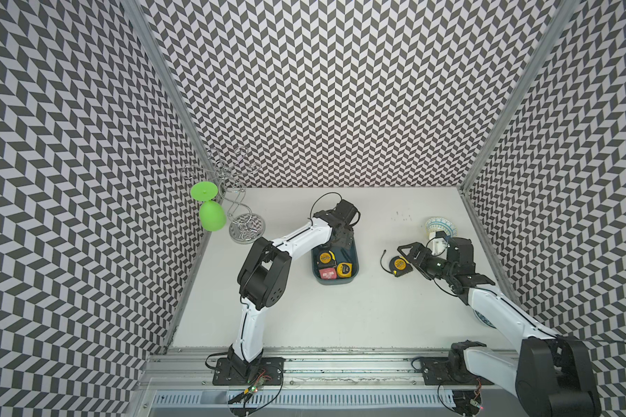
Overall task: Take the tape measure out of the storage box
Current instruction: Pick up the tape measure from the storage box.
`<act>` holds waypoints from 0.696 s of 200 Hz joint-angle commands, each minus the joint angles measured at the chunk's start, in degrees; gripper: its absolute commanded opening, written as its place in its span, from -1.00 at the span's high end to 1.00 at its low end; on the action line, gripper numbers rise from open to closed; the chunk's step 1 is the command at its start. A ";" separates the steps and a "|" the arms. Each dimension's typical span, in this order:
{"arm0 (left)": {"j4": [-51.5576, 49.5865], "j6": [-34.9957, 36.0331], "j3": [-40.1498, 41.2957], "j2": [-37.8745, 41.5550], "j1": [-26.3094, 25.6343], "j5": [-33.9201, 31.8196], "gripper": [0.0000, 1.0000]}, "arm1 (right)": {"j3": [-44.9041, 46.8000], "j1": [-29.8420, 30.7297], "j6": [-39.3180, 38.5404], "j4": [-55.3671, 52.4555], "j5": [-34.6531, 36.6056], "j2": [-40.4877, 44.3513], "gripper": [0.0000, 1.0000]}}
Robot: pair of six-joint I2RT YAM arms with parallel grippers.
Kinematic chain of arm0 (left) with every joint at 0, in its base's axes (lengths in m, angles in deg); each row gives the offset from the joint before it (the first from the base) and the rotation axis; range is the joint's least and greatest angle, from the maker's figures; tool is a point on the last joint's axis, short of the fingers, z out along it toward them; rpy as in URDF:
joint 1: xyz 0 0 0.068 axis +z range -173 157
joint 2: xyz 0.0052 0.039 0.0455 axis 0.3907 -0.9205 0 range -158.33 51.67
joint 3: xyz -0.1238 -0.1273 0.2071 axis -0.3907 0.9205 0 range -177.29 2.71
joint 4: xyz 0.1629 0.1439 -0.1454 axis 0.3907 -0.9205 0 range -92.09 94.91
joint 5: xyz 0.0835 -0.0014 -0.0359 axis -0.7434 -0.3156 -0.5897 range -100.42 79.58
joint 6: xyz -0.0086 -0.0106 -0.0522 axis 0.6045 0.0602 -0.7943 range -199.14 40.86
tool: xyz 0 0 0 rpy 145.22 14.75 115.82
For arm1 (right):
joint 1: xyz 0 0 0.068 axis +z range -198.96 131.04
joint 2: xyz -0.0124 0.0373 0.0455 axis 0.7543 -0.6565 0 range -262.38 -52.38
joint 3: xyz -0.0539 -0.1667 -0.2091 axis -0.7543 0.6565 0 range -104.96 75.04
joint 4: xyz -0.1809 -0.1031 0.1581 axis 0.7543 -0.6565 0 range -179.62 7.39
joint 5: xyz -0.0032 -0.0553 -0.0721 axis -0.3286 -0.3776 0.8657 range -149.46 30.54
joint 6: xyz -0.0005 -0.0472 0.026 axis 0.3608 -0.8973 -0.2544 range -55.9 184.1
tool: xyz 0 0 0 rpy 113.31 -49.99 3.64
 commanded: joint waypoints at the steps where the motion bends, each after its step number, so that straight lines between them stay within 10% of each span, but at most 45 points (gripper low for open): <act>1: -2.94 -1.60 -2.40 0.71 0.87 0.61 -0.99 | -1.09 -0.17 -1.33 2.26 -1.23 -0.46 -0.99; 139: -4.64 -3.93 -4.32 -9.26 5.33 5.02 -0.99 | -1.76 -0.22 -2.44 2.50 -1.71 -2.20 -0.99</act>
